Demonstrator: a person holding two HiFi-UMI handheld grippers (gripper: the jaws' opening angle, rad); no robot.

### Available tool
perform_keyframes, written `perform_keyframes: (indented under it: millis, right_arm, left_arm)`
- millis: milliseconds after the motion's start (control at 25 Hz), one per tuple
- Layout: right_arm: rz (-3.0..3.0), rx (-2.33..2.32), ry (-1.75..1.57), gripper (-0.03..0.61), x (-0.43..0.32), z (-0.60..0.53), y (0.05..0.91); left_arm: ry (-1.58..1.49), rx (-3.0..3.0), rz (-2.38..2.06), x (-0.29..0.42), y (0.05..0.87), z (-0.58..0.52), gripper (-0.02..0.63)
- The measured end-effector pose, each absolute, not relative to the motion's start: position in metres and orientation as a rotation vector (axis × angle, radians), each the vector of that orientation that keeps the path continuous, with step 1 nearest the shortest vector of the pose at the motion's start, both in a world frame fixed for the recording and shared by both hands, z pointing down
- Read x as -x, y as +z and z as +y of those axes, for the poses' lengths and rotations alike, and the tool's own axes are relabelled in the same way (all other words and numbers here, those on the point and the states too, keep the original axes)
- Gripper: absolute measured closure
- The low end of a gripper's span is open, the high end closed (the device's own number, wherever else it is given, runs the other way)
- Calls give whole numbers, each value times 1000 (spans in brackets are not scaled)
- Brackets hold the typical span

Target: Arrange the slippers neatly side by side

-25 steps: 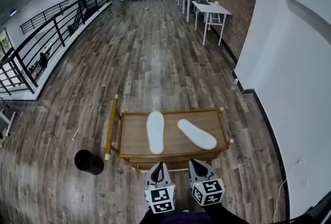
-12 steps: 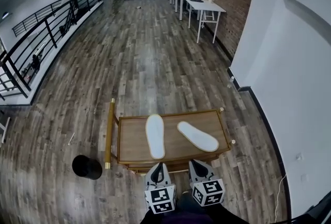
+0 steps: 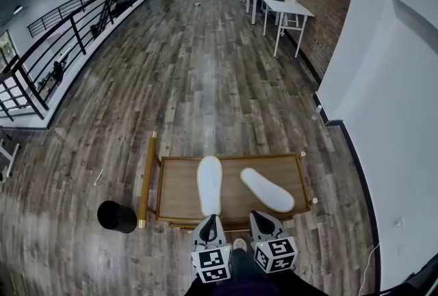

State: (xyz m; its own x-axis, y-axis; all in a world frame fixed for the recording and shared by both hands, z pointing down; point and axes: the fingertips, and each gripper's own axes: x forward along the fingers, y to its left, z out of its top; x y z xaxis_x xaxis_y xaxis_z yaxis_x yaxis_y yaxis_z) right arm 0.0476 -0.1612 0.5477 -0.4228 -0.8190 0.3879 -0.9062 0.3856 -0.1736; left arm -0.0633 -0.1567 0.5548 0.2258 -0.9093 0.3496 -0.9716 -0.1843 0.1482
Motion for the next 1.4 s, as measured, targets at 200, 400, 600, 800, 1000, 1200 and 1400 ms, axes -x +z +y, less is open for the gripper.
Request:
perform_keyframes:
  millis: [200,400,600,800,1000,1200,1400]
  right_arm:
    - [-2448,-1493,547,580,-59,-199,542]
    - [-2455,-1478,563,580,-73,-232,543]
    - [-2455,-1467,591,580,-80,-249,549]
    - [-2454,-1451,590,580,-81,-261,550]
    - [-2436,-1476,590,580,-87,-279,549]
    - [-2447,-1492,569,580,-73,-291,542]
    - [-2462,-1485,554,580,-57,-299,542]
  left_arm:
    - [262,-2138,-1781,58,550,-194,623]
    - [279,-2135,-1800,47,547,-227,623]
    - [308,-2119,-1827,46,546,-244,623]
    - [337,-2106,-1821,50,550,-256,623]
    - [350,-2147,-1798,49,545,-273,623]
    - [340,-2201,-1775,54,535,-290,623]
    - [322,-2225,-1752,64,537,-302,623]
